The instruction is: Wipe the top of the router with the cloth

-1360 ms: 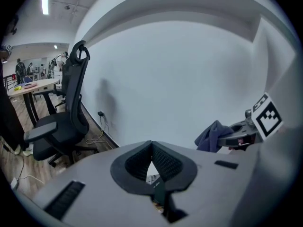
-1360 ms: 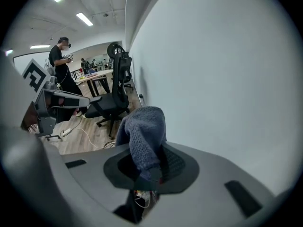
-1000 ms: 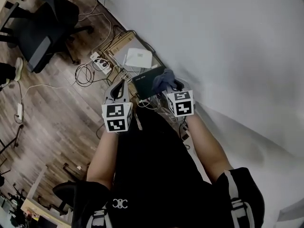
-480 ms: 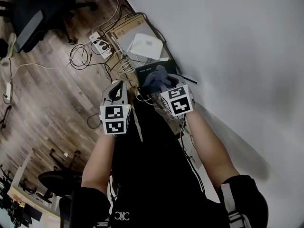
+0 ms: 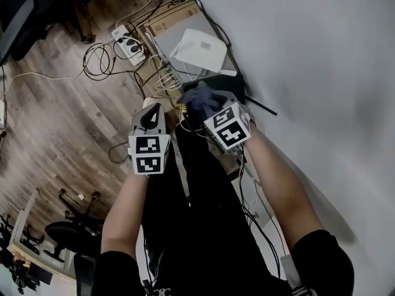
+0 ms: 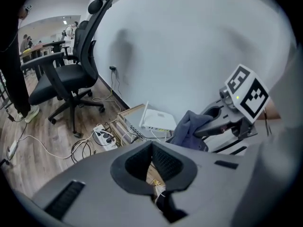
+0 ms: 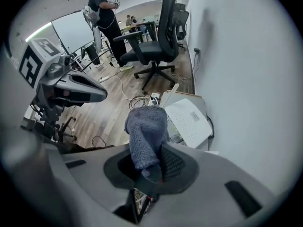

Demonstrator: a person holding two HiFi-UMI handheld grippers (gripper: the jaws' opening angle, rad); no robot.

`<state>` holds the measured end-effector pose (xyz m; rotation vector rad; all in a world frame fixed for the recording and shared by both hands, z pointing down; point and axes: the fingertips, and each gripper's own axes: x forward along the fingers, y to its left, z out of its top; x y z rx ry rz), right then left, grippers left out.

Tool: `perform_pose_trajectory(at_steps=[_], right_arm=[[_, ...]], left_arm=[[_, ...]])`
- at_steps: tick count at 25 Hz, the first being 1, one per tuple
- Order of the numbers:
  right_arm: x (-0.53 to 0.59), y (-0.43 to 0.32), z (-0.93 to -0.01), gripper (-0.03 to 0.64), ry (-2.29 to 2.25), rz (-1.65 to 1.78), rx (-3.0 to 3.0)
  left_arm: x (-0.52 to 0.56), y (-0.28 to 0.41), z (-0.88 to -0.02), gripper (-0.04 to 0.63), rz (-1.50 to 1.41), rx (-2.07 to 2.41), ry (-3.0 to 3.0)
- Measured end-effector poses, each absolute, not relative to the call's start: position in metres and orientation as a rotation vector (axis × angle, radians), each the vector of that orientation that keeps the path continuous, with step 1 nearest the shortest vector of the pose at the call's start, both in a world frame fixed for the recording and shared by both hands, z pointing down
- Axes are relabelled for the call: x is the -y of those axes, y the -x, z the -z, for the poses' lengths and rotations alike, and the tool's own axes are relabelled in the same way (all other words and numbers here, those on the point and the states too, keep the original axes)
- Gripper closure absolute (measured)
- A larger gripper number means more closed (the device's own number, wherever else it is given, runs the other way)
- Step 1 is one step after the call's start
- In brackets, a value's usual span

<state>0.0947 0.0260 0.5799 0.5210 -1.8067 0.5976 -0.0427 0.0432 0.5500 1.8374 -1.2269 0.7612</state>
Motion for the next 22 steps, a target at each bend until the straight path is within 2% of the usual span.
perform_pose_trajectory(at_steps=[9,22], right_arm=[[-0.024,-0.084,-0.639,0.568,-0.478,-0.605,1.807],[-0.028,-0.072,-0.679,0.569,-0.266,-0.475,1.889]], left_arm=[[-0.063,0.048,-0.606,0.592,-0.816,1.186,-1.785],[-0.068,0.051,-0.625,0.592,-0.854,1.169,-1.769]])
